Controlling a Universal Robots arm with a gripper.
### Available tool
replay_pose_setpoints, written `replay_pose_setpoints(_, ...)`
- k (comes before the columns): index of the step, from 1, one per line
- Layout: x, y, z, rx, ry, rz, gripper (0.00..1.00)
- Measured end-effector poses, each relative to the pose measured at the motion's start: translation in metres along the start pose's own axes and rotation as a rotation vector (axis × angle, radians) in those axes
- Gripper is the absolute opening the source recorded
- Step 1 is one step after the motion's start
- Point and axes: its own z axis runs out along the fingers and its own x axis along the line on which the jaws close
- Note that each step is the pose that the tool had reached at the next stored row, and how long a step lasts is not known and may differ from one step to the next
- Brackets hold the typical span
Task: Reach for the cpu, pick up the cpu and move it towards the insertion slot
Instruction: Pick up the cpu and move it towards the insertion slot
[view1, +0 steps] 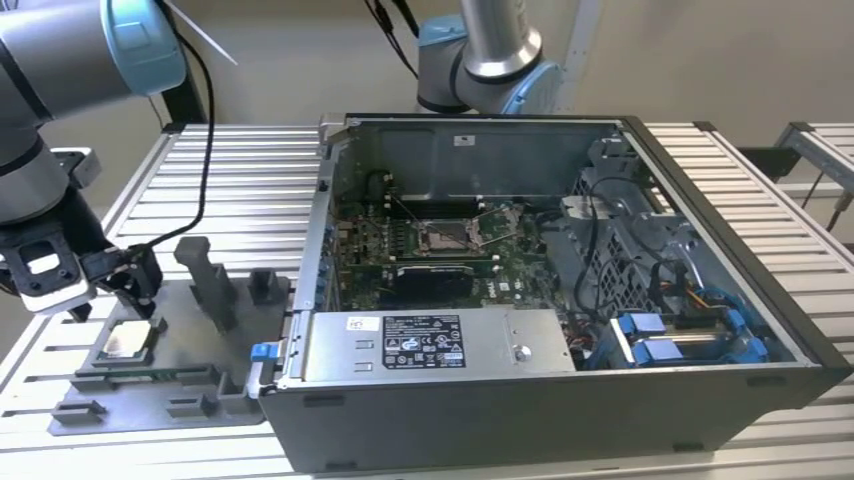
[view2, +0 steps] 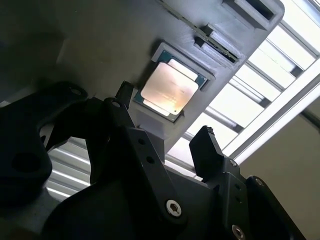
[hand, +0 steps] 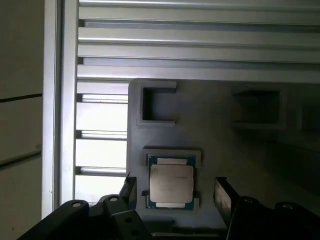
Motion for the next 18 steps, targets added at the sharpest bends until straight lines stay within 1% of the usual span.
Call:
replay_pose_setpoints(6,0.0020,-0.0001,0.0030,0.0001,0.0002,0.000,1.00)
replay_pose_setpoints(18,0.0028,-0.0002,0.0054,0.0000,0.0000,0.000,1.00)
